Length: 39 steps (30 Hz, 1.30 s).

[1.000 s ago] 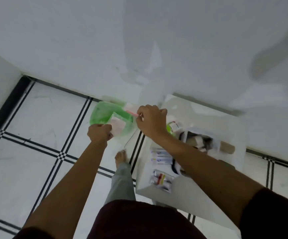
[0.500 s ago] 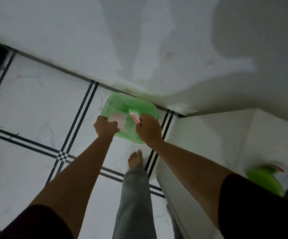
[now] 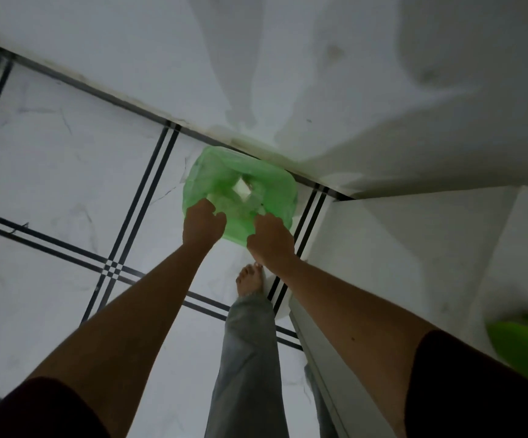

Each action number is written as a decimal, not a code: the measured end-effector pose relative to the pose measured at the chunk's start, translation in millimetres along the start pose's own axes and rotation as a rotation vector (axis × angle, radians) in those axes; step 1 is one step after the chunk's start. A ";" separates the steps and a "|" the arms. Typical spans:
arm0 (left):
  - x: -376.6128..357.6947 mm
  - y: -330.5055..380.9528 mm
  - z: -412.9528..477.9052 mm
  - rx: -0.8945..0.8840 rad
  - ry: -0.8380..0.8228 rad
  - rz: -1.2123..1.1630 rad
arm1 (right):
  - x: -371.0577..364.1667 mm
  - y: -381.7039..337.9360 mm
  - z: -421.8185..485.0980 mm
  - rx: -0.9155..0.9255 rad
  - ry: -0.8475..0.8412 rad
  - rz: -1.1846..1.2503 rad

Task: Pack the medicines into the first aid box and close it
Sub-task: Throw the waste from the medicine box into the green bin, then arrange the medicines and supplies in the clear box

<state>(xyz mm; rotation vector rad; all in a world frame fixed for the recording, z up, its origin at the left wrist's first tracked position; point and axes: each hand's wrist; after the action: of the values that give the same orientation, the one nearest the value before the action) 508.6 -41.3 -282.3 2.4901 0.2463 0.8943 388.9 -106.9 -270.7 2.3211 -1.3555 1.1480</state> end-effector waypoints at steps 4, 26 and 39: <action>-8.3 17.1 -43.7 -0.200 0.058 0.024 | 17.8 12.4 -33.1 -0.001 0.214 0.061; -68.4 185.8 -504.3 -0.945 0.206 0.074 | 161.0 231.2 -438.2 0.113 0.862 0.129; -144.0 141.1 -539.0 -0.945 -0.208 0.364 | 98.8 291.2 -499.4 -0.144 0.745 0.209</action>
<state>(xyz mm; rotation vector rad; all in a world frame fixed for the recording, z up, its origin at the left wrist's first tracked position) 55.0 -6.6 70.1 1.7144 -0.5898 0.6470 -78.7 -65.0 80.7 1.4263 -1.3214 1.6746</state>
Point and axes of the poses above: each hand's wrist, its own z-axis towards the middle knuckle, its own x-axis out of the back of the hand, y = z × x, and after that the axes turned 11 degrees about -z, right-handed
